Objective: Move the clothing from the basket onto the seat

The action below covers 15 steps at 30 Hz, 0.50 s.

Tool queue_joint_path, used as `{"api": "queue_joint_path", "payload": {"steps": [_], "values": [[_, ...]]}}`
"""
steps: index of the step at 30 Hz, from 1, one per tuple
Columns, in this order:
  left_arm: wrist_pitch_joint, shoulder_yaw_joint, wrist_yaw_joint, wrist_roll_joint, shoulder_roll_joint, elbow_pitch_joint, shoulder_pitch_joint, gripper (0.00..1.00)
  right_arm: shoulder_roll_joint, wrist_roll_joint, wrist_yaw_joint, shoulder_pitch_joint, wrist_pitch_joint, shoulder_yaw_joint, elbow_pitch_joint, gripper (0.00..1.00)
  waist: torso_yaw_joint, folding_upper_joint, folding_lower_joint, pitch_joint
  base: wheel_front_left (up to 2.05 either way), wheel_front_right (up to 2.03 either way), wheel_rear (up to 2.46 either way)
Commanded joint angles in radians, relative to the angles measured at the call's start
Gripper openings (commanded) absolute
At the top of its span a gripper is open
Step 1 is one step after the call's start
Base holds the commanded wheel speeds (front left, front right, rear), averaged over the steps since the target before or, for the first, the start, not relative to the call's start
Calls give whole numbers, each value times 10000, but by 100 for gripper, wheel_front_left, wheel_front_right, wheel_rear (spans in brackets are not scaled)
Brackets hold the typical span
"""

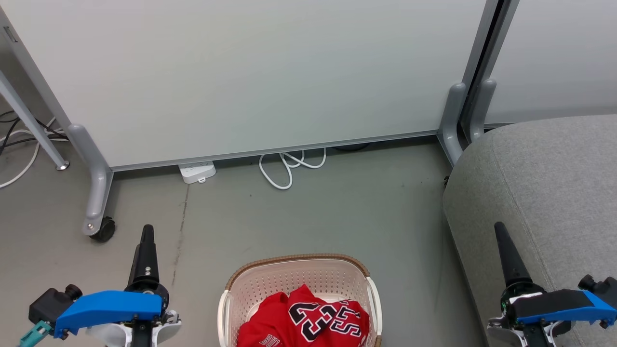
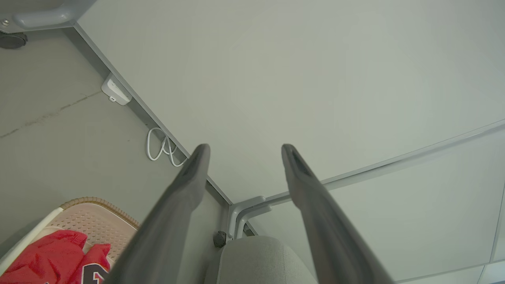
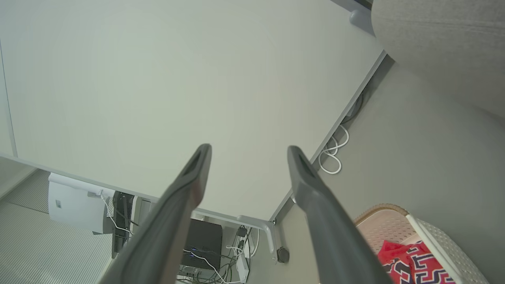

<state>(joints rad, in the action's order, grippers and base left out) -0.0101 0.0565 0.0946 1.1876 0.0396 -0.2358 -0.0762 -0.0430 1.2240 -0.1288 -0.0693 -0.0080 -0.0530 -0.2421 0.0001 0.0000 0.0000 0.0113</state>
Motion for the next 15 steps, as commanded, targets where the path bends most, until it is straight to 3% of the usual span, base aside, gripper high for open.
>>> {"api": "queue_joint_path", "payload": {"steps": [1,15], "values": [[-130,-121,-74,-600,84,242,-322,100,-65,-552,-10,-280,-139,107,238,100,3,0,0,4,0,0,0],[-598,-712,-343,-3383,95,319,-347,100,-159,-2755,-13,-239,-613,564,433,100,4,0,0,11,0,0,0]]}}
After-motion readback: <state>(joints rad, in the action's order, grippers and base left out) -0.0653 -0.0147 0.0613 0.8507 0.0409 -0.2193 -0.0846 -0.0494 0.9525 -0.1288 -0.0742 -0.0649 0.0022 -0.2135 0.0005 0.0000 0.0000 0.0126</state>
